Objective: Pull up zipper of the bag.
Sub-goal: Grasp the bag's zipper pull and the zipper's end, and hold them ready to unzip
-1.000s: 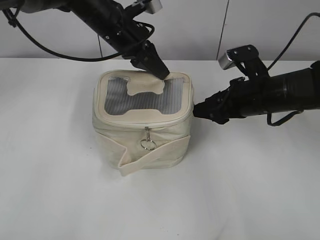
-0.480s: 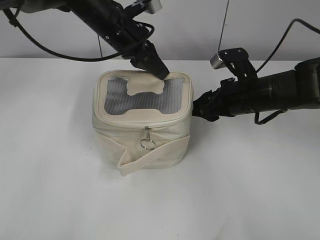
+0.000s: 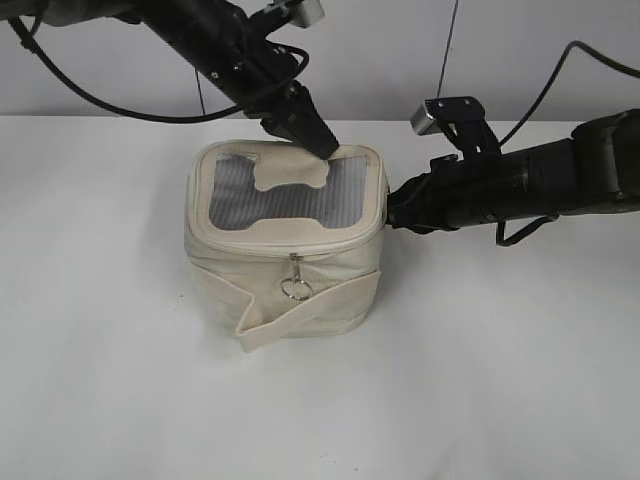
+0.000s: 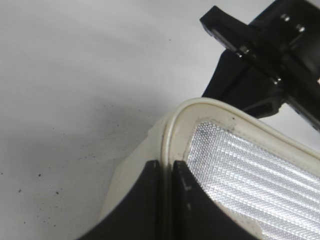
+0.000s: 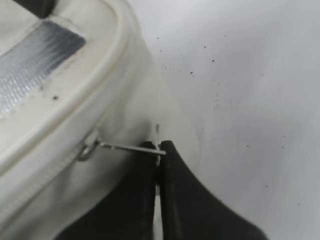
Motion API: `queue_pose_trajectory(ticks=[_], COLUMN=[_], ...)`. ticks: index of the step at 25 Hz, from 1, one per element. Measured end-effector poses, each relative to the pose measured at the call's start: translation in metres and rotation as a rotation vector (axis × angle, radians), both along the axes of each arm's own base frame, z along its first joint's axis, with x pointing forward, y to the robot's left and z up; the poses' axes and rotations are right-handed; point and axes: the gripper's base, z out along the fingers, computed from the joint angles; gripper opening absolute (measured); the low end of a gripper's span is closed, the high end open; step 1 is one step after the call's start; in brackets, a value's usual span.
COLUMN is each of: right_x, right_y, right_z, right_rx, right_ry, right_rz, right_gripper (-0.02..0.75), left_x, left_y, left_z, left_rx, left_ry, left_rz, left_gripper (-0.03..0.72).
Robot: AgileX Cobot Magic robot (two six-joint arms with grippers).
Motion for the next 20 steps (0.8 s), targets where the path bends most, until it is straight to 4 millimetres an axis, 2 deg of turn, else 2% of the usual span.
queue_pose_trajectory(ticks=[3,7,12,16,20], right_x=[-0.012,-0.043,-0.080,-0.102,-0.122], right_y=[-0.004,-0.018,-0.026,-0.016,0.012], right_z=[0.007,0.015,0.027,0.033,0.033], right_rx=[-0.011,-0.057,-0.024,0.013,0.024], right_ry=[0.018,0.035,0.047,0.065,0.093], right_rz=[0.001,-0.031,-0.028,0.020,0.111], right_gripper=[0.009,0.009,0.009,0.009,0.009], left_x=[0.000,-0.001,-0.002,-0.001,0.002], left_y=[0.000,-0.001,-0.002,-0.002,-0.003], left_z=[0.000,0.000,0.000,0.000,0.000], left_rx=[0.001,0.004,0.009,0.014,0.018], left_ry=[0.006,0.019,0.051,0.094,0.145], left_rz=[0.007,0.018,0.045,0.107,0.207], left_gripper=[0.038,0.036,0.035,0.035,0.035])
